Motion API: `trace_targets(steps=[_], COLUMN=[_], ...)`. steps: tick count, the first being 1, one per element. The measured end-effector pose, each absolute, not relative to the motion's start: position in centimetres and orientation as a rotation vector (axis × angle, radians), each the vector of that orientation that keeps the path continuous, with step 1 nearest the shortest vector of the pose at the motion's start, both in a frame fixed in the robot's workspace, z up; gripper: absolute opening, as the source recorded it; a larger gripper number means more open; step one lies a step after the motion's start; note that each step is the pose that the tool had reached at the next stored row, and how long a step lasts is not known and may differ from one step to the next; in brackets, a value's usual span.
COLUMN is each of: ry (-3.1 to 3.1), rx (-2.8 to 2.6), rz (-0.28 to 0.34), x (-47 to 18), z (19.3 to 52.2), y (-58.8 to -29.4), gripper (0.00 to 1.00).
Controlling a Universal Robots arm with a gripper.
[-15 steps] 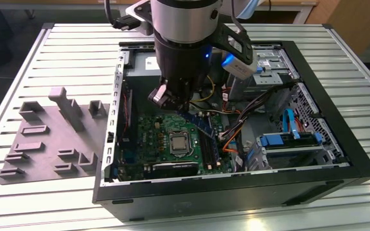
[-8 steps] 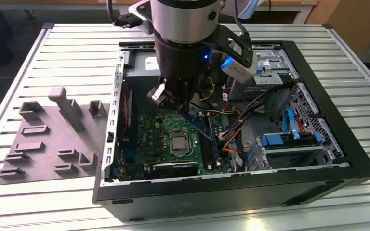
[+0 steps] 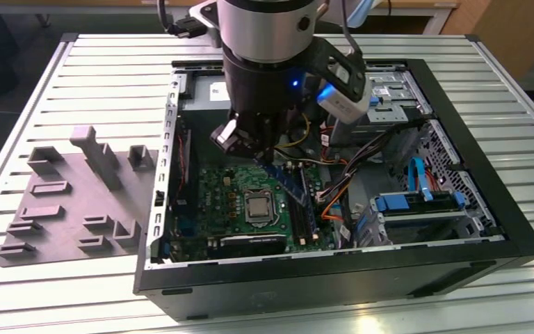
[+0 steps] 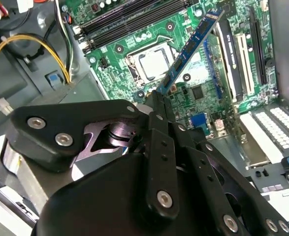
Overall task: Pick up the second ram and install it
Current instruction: 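Insert the second ram into the second slot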
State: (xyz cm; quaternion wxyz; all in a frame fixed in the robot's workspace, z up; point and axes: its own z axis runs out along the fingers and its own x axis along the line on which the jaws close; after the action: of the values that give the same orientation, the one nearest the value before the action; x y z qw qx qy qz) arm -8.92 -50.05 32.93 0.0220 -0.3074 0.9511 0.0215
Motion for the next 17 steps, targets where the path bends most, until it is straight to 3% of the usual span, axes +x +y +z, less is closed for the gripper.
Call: trace_targets(steps=[17], ry=[3.036], rx=[-0.588], rz=[0.058], x=[-8.92], z=[32.80], y=[-50.05], gripper=[0.11])
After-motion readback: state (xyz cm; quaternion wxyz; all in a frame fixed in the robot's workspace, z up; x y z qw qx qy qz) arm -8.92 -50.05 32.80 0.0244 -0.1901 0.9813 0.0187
